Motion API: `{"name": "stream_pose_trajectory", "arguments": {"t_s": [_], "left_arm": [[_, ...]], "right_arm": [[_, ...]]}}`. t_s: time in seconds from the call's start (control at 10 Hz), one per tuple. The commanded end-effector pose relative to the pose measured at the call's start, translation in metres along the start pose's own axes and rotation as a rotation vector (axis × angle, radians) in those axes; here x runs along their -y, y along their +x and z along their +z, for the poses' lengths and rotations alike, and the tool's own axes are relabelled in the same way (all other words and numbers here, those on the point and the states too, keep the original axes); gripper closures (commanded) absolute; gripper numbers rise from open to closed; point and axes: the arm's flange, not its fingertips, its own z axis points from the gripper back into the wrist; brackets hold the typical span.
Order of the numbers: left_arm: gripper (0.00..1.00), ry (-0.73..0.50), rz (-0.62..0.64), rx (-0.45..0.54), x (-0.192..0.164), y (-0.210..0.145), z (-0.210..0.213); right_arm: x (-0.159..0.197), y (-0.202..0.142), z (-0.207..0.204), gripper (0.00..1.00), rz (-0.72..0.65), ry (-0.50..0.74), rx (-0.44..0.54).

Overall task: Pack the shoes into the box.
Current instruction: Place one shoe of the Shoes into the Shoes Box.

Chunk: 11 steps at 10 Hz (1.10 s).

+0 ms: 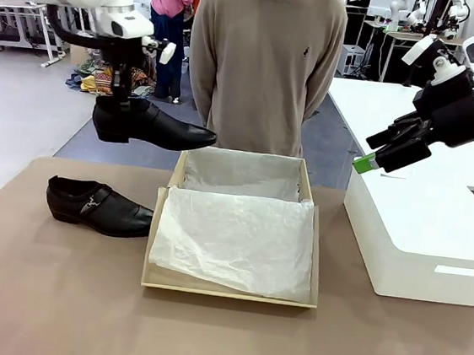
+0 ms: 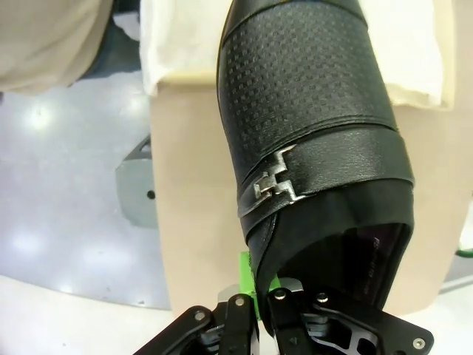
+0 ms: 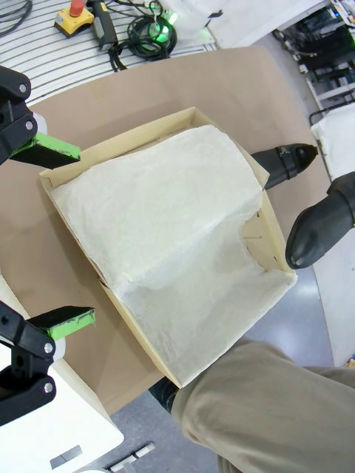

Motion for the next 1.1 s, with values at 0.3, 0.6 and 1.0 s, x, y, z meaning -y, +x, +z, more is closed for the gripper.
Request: {"name": "stream_pose_trajectory", "arguments": {"t_s": [0.3,0.6,1.0], "left_arm": [[1.0,-0.051,-0.054,-0.036,-0.001,0.1,0.002],[1.0,-0.047,-0.095,0.02,0.002,0.137,-0.011],[1.0,-0.06,-0.116,0.019,0.01,0.141,-0.029]], "right_arm": [[0.002,0.0,-0.002,0.0,0.011,0.015,0.02],[0.002,0.0,-0.002,0.0,0.011,0.015,0.02],[0.002,0.0,-0.002,0.0,0.011,0.015,0.02]]}}
